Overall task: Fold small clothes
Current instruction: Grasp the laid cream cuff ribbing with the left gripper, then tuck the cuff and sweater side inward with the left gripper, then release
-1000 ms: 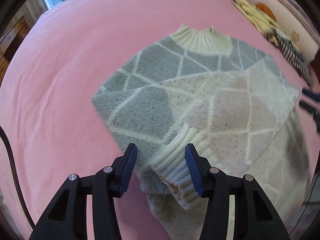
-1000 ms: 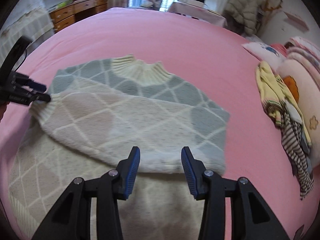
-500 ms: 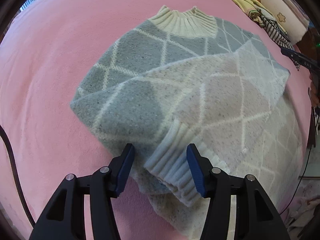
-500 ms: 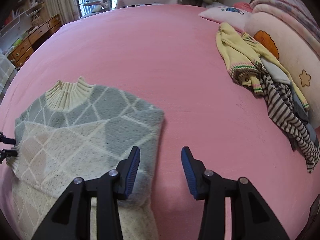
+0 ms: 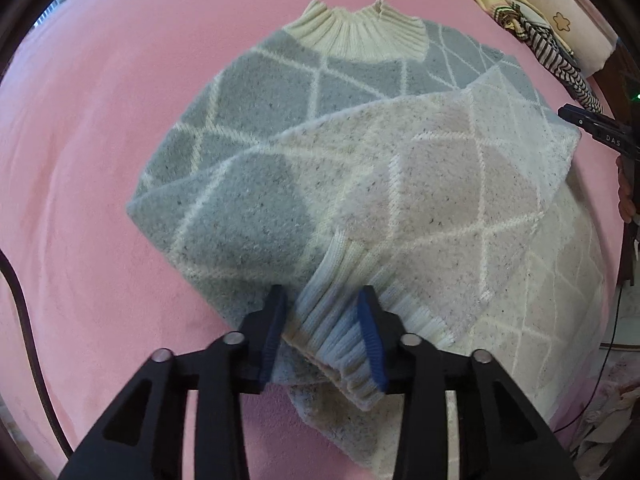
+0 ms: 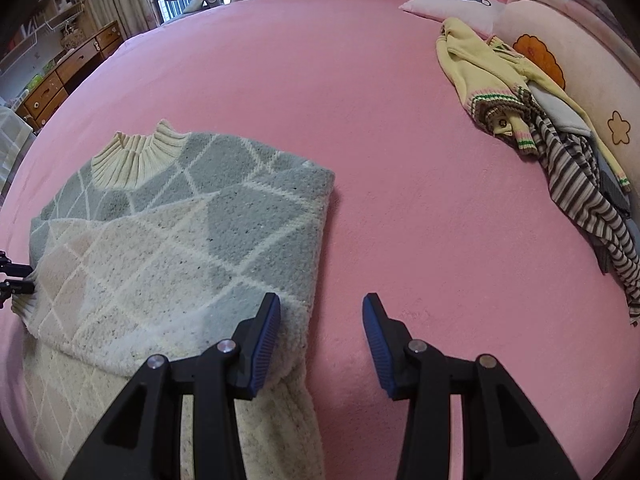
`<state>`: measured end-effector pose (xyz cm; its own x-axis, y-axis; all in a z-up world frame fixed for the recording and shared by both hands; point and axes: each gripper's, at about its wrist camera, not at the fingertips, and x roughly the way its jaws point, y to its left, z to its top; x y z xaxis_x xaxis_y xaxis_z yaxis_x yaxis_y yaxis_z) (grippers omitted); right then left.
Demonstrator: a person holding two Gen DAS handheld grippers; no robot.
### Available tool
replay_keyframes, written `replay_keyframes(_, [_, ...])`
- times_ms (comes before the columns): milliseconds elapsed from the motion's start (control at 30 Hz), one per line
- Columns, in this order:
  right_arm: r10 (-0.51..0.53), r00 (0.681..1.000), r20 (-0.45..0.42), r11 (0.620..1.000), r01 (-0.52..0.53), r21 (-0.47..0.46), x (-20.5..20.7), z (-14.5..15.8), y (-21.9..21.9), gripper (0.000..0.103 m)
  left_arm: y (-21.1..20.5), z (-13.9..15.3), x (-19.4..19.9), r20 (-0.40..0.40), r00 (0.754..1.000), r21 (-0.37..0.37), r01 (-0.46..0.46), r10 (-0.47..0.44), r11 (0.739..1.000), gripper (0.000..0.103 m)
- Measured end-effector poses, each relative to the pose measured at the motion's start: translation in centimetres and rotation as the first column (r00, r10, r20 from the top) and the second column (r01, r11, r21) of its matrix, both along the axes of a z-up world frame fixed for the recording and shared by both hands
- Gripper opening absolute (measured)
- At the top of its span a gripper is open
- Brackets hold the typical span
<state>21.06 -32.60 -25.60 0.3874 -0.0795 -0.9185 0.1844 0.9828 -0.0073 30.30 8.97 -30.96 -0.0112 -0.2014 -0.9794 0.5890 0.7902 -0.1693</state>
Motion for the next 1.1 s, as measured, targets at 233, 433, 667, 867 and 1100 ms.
replay_keyframes(233, [0.014,1.000,0.005,0.999,-0.015,0.038,1.9,0.1,-0.4,0.043,-0.3,-1.1,0.2,-0.063,0.998,0.044,0.026,-0.023,0.999,0.093])
replay_keyframes(433, [0.046,0.999,-0.010,0.997,-0.046,0.054,4.5,-0.6,0.2,0.043,-1.1,-1.5,0.1,-0.016,0.998,0.106,0.059,-0.057,0.993,0.079])
replay_keyframes(667, [0.070,0.998,0.002,0.996,-0.070,0.047,4.9,-0.5,1.3,0.043,-0.2,0.7,-0.3,0.039,0.998,0.111,0.041,-0.045,0.993,0.033])
replay_keyframes(867, [0.059,0.998,-0.016,0.997,-0.059,0.047,5.1,-0.9,1.1,0.043,-1.0,1.3,-1.3,0.106,0.994,0.177,-0.003,-0.016,0.984,0.007])
replay_keyframes(1100, [0.058,0.998,-0.015,0.998,-0.058,0.028,5.8,-0.7,0.9,0.043,-2.5,5.8,-2.6,0.358,0.934,0.275,-0.122,0.016,0.954,0.006])
